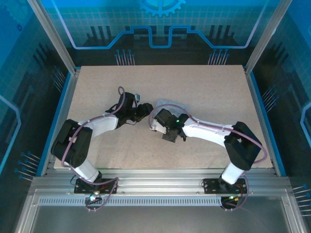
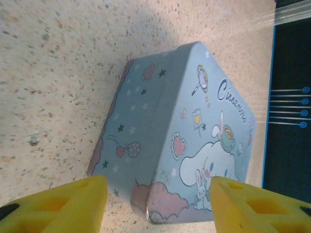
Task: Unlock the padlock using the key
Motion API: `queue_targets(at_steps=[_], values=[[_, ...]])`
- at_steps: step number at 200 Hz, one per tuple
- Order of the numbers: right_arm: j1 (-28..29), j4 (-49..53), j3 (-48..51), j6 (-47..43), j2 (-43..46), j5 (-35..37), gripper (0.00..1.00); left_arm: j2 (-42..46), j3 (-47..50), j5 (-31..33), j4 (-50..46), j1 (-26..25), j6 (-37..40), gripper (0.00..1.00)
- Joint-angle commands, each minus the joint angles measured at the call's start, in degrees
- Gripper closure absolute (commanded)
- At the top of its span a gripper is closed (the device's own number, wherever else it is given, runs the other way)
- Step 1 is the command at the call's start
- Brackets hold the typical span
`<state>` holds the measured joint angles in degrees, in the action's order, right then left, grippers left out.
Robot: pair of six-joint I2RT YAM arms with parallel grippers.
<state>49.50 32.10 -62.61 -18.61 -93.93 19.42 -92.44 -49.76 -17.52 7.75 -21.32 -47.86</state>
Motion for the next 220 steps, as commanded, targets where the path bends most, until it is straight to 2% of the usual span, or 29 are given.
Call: queue_targets(at_steps=[1, 52, 90, 147, 174, 220], values=[[0.4, 0.3, 1.9, 5.4, 4.1, -1.0, 1.0, 4.6, 2.3, 0.2, -0.9, 1.5, 1.0, 0.39], [-1.5, -1.2, 4.9, 13.2, 11.1, -3.4, 1.0, 13.8, 9.8, -2.1, -2.9, 1.7, 0.9, 0.34], [-5.5, 0.1, 5.7, 19.4, 15.2, -4.4, 1.0, 20.5, 14.0, -3.5, -6.5, 1.7, 2.5, 0.33], [-22.8, 4.1, 6.1, 33.1, 17.9, -5.8, 1.0, 27.3, 19.6, -2.7, -8.1, 1.6, 1.7, 0.32], [-31.3, 3.3, 7.0, 36.7, 16.2, -8.9, 1.0, 27.8, 21.1, -3.0, -6.1, 1.6, -0.3, 0.32], [-39.6, 1.5, 6.0, 38.9, 8.2, -14.4, 1.0, 27.4, 21.7, -3.5, -3.7, 1.5, -1.8, 0.31]])
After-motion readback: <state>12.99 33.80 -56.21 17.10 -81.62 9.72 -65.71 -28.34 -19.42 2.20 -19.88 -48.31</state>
